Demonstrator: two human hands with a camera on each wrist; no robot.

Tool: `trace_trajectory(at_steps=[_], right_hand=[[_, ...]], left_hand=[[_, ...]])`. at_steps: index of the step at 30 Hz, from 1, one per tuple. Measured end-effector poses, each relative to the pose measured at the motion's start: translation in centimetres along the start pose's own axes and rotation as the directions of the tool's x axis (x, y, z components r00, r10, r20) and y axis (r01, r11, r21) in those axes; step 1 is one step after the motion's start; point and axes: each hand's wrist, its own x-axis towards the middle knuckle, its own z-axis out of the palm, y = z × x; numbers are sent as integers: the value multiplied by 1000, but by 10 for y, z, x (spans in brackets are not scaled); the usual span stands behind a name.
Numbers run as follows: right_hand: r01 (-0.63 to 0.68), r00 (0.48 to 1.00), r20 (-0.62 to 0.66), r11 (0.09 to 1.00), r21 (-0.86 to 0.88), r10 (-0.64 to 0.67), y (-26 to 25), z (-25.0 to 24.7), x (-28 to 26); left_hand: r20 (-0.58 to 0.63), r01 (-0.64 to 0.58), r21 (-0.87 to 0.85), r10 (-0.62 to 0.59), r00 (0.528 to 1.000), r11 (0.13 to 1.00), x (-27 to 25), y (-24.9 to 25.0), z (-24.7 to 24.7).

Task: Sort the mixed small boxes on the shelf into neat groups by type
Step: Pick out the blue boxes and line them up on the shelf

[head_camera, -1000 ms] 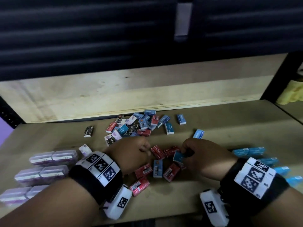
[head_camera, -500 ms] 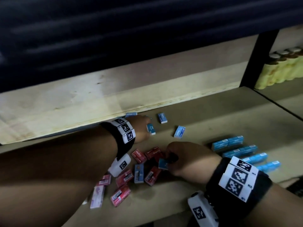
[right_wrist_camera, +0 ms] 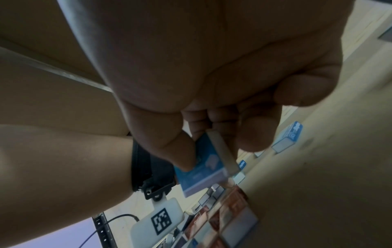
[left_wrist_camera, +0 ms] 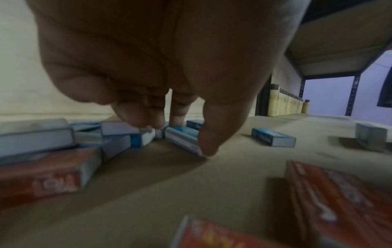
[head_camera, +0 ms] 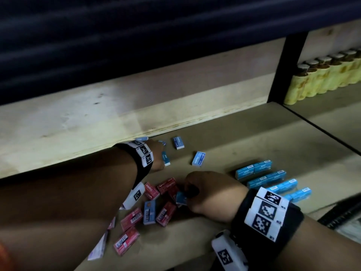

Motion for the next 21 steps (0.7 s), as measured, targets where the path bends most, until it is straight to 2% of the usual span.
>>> trace_trajectory(at_steps=[2,4,7,10,13,17,19,21], right_hand=[[2,1000,-2,1000,-4,-2,0,0,0],[1,1000,-11,1000,-2,-1,0,-1,0],[-12,1000,-24,1000,8,12,0,0,-1],[-20,1000,-21,1000,15,21,1,-1,-1],[-30,999,-31,999,18,31,2,-1,1],[-54,997,-55,998,20,55,1,-2,1],[-67,996,-61,997,24,69,0,-4,1],[-82,994,-71,996,31,84,-1,-6,0]], left_hand=[[12,39,-16,-39,999,999,-2,1,0],[-47,27,-89,-32,998,996,-8,1,-1],[-127,14,-268,-49,991,963,-25,-2,-5],[-135,-1,-461,-69,988,888,-44,-5,0],[-133,-21,-661,-90,987,750,-67,-9,12],[-127,-5,-819,-172,977,574,-97,-9,29],[-107,-20,-917,-197,975,398,-109,-6,34],[-99,-49,-960,-169,981,277,-116,-6,36]])
